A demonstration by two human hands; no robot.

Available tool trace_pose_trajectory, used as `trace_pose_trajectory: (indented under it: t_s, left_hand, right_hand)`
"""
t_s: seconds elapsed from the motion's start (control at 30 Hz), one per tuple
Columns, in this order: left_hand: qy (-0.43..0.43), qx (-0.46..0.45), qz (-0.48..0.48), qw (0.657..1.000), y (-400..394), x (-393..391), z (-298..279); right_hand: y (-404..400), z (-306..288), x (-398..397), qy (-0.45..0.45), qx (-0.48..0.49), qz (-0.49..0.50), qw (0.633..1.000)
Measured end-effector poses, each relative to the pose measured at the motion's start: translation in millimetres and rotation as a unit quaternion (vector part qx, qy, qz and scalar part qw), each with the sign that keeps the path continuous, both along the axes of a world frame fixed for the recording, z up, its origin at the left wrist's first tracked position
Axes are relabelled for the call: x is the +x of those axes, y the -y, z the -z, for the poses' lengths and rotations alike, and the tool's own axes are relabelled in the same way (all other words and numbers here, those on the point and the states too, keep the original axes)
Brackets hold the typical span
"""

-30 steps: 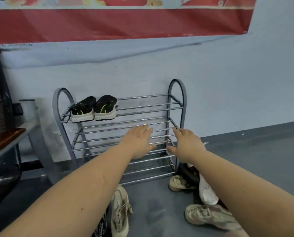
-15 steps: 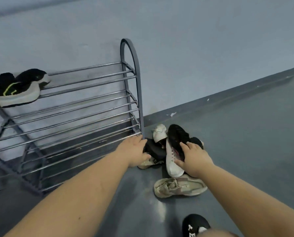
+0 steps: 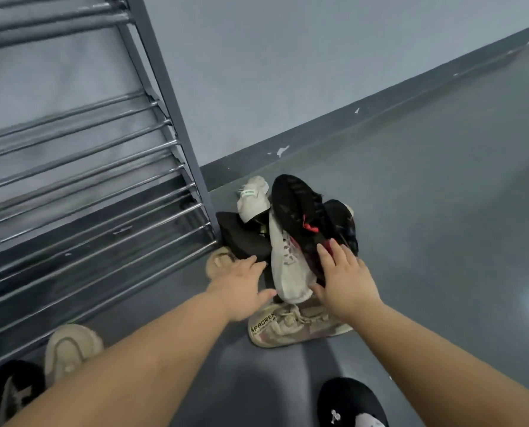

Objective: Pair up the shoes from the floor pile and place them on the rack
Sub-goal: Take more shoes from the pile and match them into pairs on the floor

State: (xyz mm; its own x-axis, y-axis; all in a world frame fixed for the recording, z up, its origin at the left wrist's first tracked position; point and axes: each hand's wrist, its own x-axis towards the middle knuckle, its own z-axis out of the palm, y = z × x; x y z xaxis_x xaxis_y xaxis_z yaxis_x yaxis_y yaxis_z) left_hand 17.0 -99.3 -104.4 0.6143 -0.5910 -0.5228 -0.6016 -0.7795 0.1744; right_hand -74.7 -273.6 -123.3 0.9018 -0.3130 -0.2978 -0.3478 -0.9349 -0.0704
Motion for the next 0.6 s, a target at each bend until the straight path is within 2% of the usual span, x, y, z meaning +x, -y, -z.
trace_pose_trajectory:
  t_s: [0.17, 0.23, 0.33, 0.4, 0.5, 0.6]
  left_hand:
    - [0.001, -0.052, 0.023, 0.998, 36.3, 1.0, 29.5]
    - [-0.012, -0.098, -0.009, 0.995, 51.2, 0.1, 41.3]
    - [-0.067, -0.159, -0.113, 0.978, 76.4, -5.4, 53.2]
    - [-0.110, -0.190, -0.191, 0.957, 88.2, -7.7, 61.2]
    - [-0.136, -0.267, -0.246, 0.922, 93.2, -12.5, 70.5]
    - [-0.209, -0.359, -0.301, 0.858, 85.0, -17.9, 70.1]
  right_hand:
    - [22.1, 24.9, 6.3, 0.069, 0.040, 0.060, 0.995]
    - [27.3, 32.9, 7.7, 0.105, 0.092, 0.085, 0.987]
    - [31.7, 44.2, 5.8, 0.149, 0.188, 0.159, 0.958]
    - [32.6, 49.1, 5.2, 0.181, 0.241, 0.218, 0.928]
    - [30.2, 49.8, 8.0, 0.231, 0.270, 0.265, 0.896]
    - [21.5, 47.4, 9.3, 0.276, 0.271, 0.291, 0.875]
